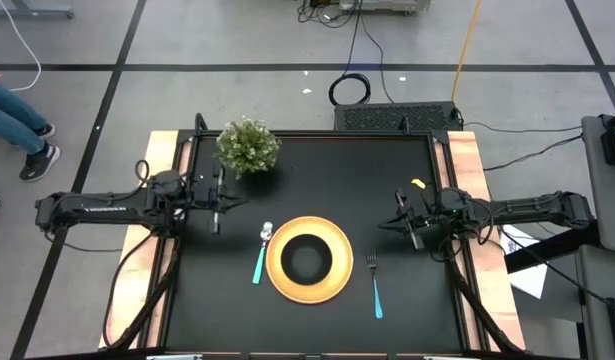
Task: Set table place
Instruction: Put the blue fork on the yellow plate to the right of the black bowl
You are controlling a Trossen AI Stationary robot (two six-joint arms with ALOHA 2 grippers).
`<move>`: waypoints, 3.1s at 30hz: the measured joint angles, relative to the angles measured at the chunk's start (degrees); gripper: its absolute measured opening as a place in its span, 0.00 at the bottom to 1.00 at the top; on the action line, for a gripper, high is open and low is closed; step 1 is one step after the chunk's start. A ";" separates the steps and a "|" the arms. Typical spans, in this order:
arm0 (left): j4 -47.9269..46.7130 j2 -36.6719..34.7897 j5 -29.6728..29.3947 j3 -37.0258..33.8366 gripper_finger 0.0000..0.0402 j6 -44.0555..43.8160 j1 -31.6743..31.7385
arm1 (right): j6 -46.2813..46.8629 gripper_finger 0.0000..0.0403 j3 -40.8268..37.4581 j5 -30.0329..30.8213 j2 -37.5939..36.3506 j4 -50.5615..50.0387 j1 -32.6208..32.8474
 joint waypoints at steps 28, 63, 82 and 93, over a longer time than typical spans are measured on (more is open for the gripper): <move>10.56 -0.13 -1.81 -14.28 0.00 -7.61 -0.01 | -1.51 0.00 0.00 0.00 0.00 0.24 0.00; 10.85 -0.13 -1.89 -14.28 0.02 -8.78 -0.05 | 4.13 0.01 4.57 -1.71 0.26 3.84 0.85; 10.82 -0.13 -2.69 -14.26 0.05 -9.05 -0.01 | 11.61 0.30 26.57 3.67 5.54 -29.69 6.50; 10.94 -0.10 -4.93 -14.26 0.03 -9.14 -0.03 | 17.21 0.32 21.15 -1.60 5.59 -14.40 7.17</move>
